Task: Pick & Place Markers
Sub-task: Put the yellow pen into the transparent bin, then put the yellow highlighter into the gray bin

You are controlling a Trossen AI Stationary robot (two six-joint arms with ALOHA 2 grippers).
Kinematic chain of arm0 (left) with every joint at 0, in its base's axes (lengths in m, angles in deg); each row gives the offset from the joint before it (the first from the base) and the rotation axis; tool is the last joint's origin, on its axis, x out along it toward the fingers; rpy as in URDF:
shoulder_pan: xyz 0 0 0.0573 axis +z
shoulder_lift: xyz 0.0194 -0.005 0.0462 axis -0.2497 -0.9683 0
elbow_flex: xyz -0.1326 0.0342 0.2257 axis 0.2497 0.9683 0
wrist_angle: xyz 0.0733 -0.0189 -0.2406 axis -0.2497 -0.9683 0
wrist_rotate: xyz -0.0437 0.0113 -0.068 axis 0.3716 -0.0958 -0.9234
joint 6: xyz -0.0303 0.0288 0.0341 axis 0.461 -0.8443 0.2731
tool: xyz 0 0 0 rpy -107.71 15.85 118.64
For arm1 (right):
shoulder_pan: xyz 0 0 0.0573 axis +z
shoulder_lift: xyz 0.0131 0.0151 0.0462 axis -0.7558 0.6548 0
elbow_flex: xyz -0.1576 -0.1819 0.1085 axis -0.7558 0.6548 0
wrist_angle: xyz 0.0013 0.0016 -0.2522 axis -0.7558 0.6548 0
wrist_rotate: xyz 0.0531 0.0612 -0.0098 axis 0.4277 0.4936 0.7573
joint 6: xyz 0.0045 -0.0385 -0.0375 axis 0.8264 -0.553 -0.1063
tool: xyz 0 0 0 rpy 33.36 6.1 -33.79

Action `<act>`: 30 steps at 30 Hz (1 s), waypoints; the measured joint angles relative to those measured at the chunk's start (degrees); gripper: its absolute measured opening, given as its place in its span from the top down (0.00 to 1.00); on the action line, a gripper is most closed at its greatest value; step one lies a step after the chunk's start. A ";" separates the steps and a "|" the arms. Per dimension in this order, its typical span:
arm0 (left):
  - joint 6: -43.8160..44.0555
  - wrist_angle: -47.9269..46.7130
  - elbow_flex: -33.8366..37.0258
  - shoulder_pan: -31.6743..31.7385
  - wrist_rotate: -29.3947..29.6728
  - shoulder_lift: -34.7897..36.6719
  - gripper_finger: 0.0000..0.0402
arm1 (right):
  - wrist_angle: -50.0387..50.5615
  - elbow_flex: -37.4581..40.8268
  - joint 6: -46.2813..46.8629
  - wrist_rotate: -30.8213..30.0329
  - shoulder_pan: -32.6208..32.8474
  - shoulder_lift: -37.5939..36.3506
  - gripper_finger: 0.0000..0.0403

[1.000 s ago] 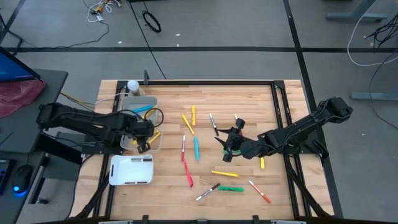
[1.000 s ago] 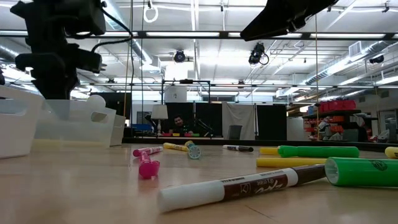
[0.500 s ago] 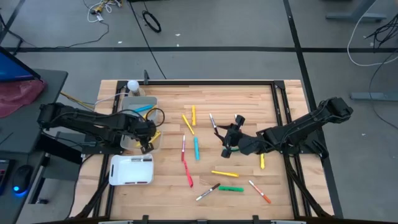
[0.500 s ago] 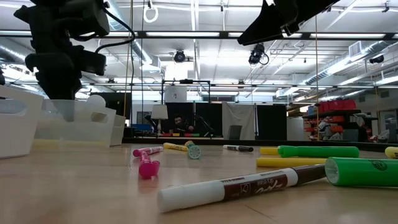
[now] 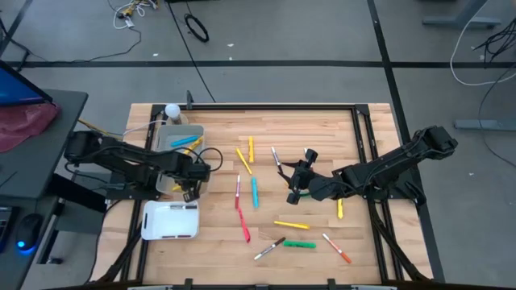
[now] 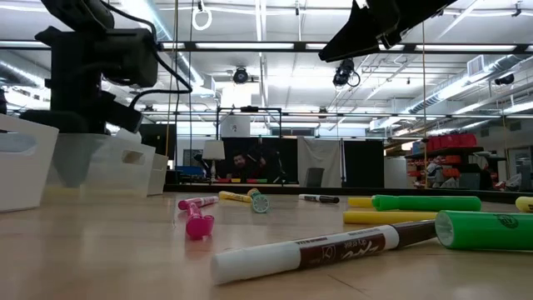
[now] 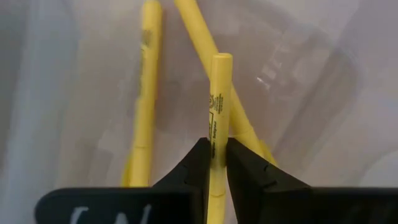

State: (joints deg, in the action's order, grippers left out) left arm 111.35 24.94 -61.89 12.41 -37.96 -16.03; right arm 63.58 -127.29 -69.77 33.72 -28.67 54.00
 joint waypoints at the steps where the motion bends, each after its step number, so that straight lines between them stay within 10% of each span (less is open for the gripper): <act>1: -0.47 -0.13 0.00 0.00 -0.54 -0.15 0.87 | 0.00 0.00 0.00 0.00 0.00 0.00 0.62; 12: -1.63 -2.20 -2.05 0.00 -1.82 -0.30 0.66 | 0.00 0.00 -0.02 0.02 0.00 0.00 0.62; 24: -7.29 -19.09 -21.72 0.00 -1.82 -0.20 0.56 | 0.01 0.00 -0.06 0.02 0.00 0.02 0.62; 30: -16.17 -5.90 -26.71 -0.02 1.76 0.00 0.56 | -1.34 1.94 0.01 0.04 -0.38 0.02 0.62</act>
State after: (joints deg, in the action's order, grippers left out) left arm 95.18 19.04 -88.60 12.39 -36.20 -16.03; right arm 62.24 -125.35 -69.76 33.76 -29.05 54.03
